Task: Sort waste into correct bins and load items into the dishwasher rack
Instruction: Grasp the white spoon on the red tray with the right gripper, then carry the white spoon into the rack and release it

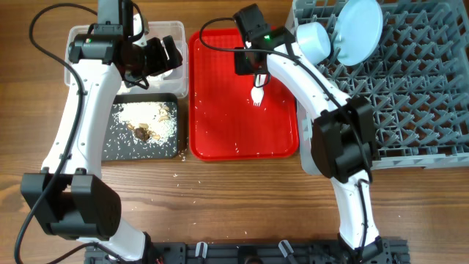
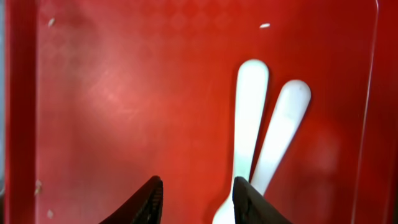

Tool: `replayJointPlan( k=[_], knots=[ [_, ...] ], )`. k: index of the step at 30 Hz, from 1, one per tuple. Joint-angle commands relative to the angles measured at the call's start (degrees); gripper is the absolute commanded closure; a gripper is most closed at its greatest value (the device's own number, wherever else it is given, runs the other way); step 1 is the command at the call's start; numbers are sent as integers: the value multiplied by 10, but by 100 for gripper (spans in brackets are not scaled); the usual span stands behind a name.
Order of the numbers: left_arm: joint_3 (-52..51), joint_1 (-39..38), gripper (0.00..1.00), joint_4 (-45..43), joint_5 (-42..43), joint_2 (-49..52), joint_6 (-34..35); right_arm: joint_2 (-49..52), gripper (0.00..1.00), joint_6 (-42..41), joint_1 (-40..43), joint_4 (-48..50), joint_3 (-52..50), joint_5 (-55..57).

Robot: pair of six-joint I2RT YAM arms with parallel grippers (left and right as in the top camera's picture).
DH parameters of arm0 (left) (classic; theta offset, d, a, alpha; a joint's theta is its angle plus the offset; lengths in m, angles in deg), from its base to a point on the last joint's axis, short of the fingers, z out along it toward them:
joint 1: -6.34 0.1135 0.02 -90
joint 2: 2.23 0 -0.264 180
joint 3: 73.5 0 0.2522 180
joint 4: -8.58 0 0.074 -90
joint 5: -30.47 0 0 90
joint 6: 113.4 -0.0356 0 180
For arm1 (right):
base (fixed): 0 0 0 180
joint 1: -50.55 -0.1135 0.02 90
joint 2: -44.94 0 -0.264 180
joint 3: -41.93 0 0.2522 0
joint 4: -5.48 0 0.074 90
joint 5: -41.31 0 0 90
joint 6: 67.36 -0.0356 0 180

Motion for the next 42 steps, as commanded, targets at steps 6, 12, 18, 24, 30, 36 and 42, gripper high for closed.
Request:
replayJointPlan(
  k=[6,12,18,24,30,36,42],
  knots=[
    [4,2,0,0,-3,-5,-3,77,62,-33,21,23,1,18],
    [4,2,0,0,-3,-5,-3,103,63,-37,24,7,1,-18],
    [4,2,0,0,-3,-5,-3,103,68,-48,23,-131,1,-115],
    [4,2,0,0,-3,-5,-3,103,73,-49,23,-139,1,-109],
    [4,2,0,0,-3,-5,-3,103,83,-53,23,-145,1,-109],
    [4,2,0,0,-3,-5,-3,103,83,-36,23,-164,1,-136],
    [4,2,0,0,-3,-5,-3,96,96,-23,23,-183,1,-148]
  ],
)
